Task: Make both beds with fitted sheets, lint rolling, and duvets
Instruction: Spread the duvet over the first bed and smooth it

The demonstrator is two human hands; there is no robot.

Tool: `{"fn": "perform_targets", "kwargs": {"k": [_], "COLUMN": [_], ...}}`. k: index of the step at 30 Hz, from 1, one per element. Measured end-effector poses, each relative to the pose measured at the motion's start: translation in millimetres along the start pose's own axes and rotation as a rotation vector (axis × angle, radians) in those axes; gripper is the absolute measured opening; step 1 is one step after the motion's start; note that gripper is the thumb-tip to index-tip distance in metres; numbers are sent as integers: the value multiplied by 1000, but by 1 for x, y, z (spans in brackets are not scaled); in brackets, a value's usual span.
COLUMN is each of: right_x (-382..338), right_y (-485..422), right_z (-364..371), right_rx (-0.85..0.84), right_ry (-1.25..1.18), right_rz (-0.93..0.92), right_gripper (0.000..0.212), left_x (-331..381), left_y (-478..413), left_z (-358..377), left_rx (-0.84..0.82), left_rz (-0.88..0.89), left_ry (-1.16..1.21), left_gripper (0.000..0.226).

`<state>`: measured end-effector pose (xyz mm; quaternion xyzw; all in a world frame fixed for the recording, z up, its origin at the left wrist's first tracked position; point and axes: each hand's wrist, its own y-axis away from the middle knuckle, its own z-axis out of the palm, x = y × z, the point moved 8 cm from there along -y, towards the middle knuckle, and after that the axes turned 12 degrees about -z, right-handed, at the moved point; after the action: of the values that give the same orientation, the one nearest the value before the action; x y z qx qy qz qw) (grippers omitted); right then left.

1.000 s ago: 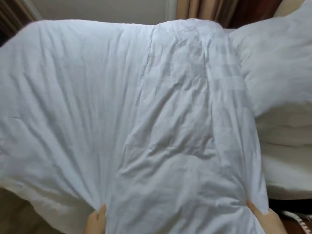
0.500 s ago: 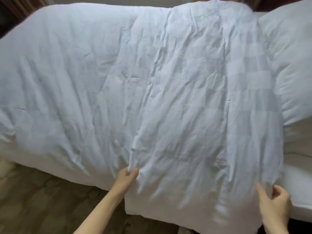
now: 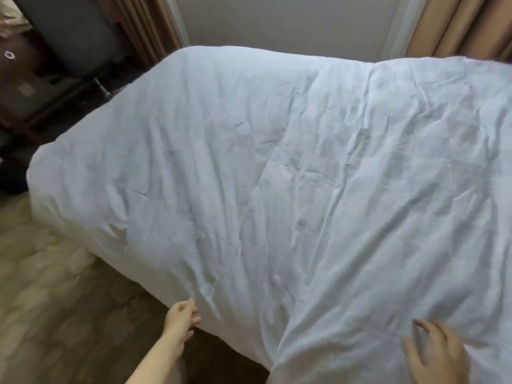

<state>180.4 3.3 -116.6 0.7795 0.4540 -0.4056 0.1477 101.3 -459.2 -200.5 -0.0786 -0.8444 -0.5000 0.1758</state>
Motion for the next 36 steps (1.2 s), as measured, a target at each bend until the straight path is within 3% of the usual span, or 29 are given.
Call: {"fn": "perform_targets", "kwargs": {"k": [2, 5, 8, 9, 11, 13, 14, 15, 16, 20, 23, 24, 26, 27, 28, 29, 31, 33, 35, 36], "right_x": [-41, -98, -159, -176, -236, -280, -303, -330, -358, -400, -397, -401, -425, -441, -449, -458, -443, -421, -436, -444], "right_y": [-9, -12, -1, 9, 67, 151, 172, 177, 163, 26, -43, -45, 4, 45, 91, 123, 149, 140, 110, 95], "right_z": [53, 164, 267, 303, 410, 470, 492, 506, 518, 521, 543, 566, 631, 659, 685, 699, 724, 740, 739, 736], "right_rx": [-103, -301, -319, -405, -756, -1172, -1234, -1264, -1233, -557, -338, -380, -802, -1043, -1267, -1375, -1325, -1104, -891, -782], "right_ry": [167, 84, 43, 87, 76, -174, -243, -288, -211, -166, 65, 115, 262, 228, 132, 9, -108, -80, -6, 113], "right_rz": [-66, -95, -60, -33, -218, -320, -384, -436, -480, -268, -67, -12, -213, -362, -381, -402, -366, -141, -70, -75], "right_gripper": [53, 35, 56, 68, 75, 55, 39, 40, 43, 36, 63, 72, 77, 79, 75, 60, 36, 30, 23, 31], "left_x": [39, 85, 108, 113, 119, 130, 140, 150, 162, 213, 251, 265, 293, 307, 321, 333, 355, 373, 388, 399], "left_y": [-26, -74, -121, -137, -168, -190, -210, -229, -246, -298, -325, -333, -350, -359, -370, -379, -392, -416, -462, -475], "left_z": [-26, -61, -100, -115, -150, -189, -218, -248, -277, -358, -380, -383, -385, -386, -386, -388, -396, -410, -429, -436], "left_rx": [-37, -101, -179, -216, -282, -286, -264, -233, -196, -136, -194, -222, -260, -264, -268, -266, -219, -167, -103, -72], "left_rz": [2, -35, -134, -158, -215, -248, -254, -257, -249, -216, -217, -211, -201, -199, -206, -218, -278, -317, -317, -323], "left_ry": [85, 167, 274, 290, 283, 231, 210, 194, 179, 211, 293, 331, 417, 458, 502, 542, 584, 612, 607, 572], "left_gripper": [33, 42, 44, 44, 45, 45, 44, 44, 43, 40, 44, 47, 58, 64, 70, 77, 95, 110, 128, 135]}}
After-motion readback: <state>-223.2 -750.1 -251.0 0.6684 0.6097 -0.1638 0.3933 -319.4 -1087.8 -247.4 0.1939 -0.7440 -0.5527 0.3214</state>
